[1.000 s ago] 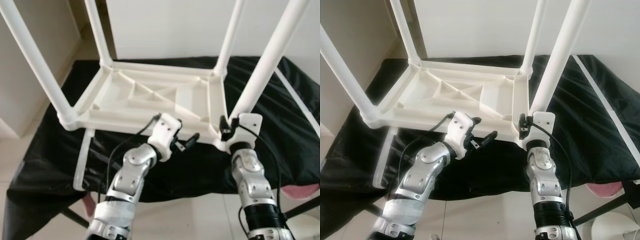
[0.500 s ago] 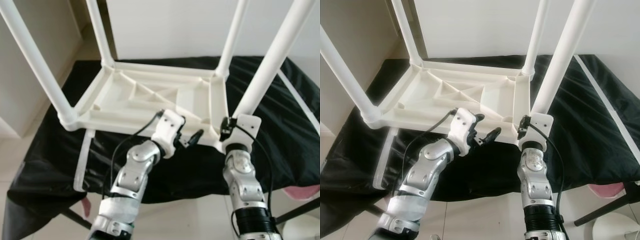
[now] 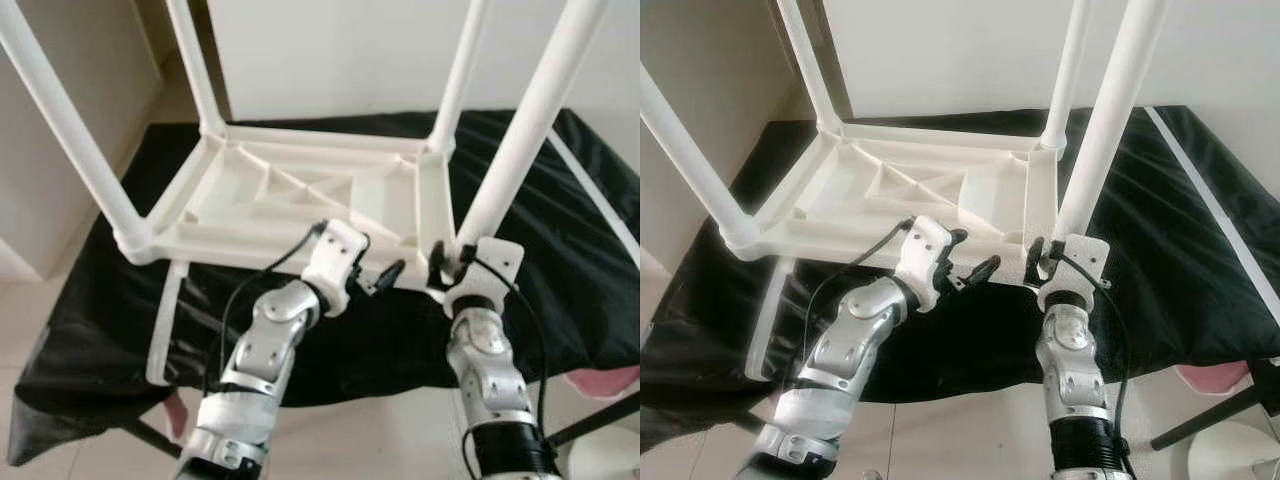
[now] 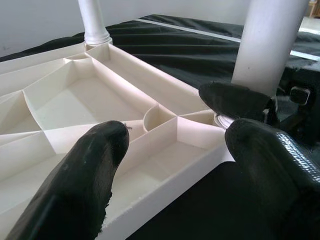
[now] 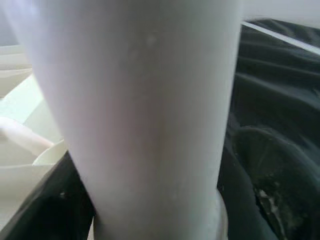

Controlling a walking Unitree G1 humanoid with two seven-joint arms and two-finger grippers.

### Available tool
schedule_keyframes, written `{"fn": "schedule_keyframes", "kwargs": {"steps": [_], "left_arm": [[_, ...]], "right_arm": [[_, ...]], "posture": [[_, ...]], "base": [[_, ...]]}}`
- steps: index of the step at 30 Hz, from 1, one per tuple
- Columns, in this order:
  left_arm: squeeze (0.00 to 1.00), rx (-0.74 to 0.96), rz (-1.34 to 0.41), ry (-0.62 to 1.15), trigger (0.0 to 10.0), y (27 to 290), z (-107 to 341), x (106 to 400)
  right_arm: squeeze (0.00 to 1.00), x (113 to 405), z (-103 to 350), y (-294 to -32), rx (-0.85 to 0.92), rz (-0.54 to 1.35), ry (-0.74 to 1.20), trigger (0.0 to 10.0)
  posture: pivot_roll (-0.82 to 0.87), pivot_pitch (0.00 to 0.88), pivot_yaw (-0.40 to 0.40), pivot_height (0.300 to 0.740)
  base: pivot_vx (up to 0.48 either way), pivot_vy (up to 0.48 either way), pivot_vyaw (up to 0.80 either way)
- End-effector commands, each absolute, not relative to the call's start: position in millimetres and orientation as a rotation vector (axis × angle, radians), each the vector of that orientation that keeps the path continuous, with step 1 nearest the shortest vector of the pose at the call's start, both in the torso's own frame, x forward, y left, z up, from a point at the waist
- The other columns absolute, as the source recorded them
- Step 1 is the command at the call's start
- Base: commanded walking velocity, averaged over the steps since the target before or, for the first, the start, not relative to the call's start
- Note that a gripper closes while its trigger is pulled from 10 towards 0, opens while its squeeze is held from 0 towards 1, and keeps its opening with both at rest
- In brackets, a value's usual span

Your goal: Building children table

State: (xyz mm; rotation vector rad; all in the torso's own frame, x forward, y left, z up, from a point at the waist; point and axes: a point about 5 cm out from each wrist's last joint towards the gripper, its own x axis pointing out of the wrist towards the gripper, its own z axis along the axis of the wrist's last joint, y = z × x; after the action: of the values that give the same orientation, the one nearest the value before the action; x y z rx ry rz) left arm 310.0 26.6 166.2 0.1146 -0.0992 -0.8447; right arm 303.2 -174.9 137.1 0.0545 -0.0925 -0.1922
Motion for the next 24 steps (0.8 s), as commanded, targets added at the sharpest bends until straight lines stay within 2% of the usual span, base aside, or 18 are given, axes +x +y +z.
{"fn": "schedule_keyframes", "kwargs": {"steps": [1, 2, 3, 8, 10, 15, 18, 23, 24], "left_arm": [[0.0, 0.124, -0.788, -0.11, 10.0, 30.3, 166.4, 310.5], [0.0, 0.128, -0.794, -0.111, 10.0, 31.0, 166.4, 310.5], [0.0, 0.131, -0.803, -0.113, 10.0, 31.5, 166.6, 309.9], [0.0, 0.139, -0.836, -0.127, 10.0, 31.7, 167.6, 306.9], [0.0, 0.148, -0.886, -0.134, 10.0, 30.3, 166.8, 302.2], [0.0, 0.157, -0.929, -0.126, 10.0, 27.6, 165.0, 297.7], [0.0, 0.18, -1.038, -0.125, 10.0, 21.0, 161.3, 284.7], [0.0, 0.213, -1.091, -0.129, 10.0, 16.6, 156.7, 276.9], [0.0, 0.218, -1.095, -0.126, 10.0, 15.7, 155.6, 276.1]], "right_arm": [[1.0, 302.5, 136.6, -175.3, 0.066, -0.122, -0.09, 10.0], [1.0, 302.6, 136.1, -177.7, 0.064, -0.07, -0.082, 10.0], [0.0, 302.7, 136.2, -179.1, 0.045, -0.011, -0.079, 10.0], [0.0, 302.9, 137.8, -179.2, -0.014, 0.141, -0.078, 10.0], [0.0, 305.7, 142.8, -184.3, -0.091, 0.252, -0.092, 10.0], [0.0, 308.8, 148.9, -189.1, -0.116, 0.341, -0.096, 10.0], [0.0, 313.8, 154.0, -194.8, -0.187, 0.424, -0.092, 10.0], [0.0, 319.5, 154.6, -196.5, -0.201, 0.452, -0.077, 10.0], [0.0, 320.6, 154.8, -196.6, -0.206, 0.463, -0.074, 3.9]], "posture": [[-0.07, 0.048, 0.041, 0.74], [-0.07, 0.048, 0.041, 0.74], [-0.07, 0.047, 0.043, 0.74], [-0.08, 0.044, 0.049, 0.74], [-0.08, 0.042, 0.05, 0.74], [-0.08, 0.04, 0.05, 0.74], [-0.08, 0.04, 0.05, 0.74], [-0.09, 0.038, 0.05, 0.74], [-0.09, 0.038, 0.05, 0.74]], "base": [[0.0, 0.0, 0.0], [0.0, 0.0, 0.0], [0.0, 0.0, 0.0], [0.0, 0.0, 0.0], [0.0, 0.0, 0.0], [0.0, 0.0, 0.0], [0.0, 0.0, 0.0], [0.0, 0.0, 0.0], [0.0, 0.0, 0.0]]}}
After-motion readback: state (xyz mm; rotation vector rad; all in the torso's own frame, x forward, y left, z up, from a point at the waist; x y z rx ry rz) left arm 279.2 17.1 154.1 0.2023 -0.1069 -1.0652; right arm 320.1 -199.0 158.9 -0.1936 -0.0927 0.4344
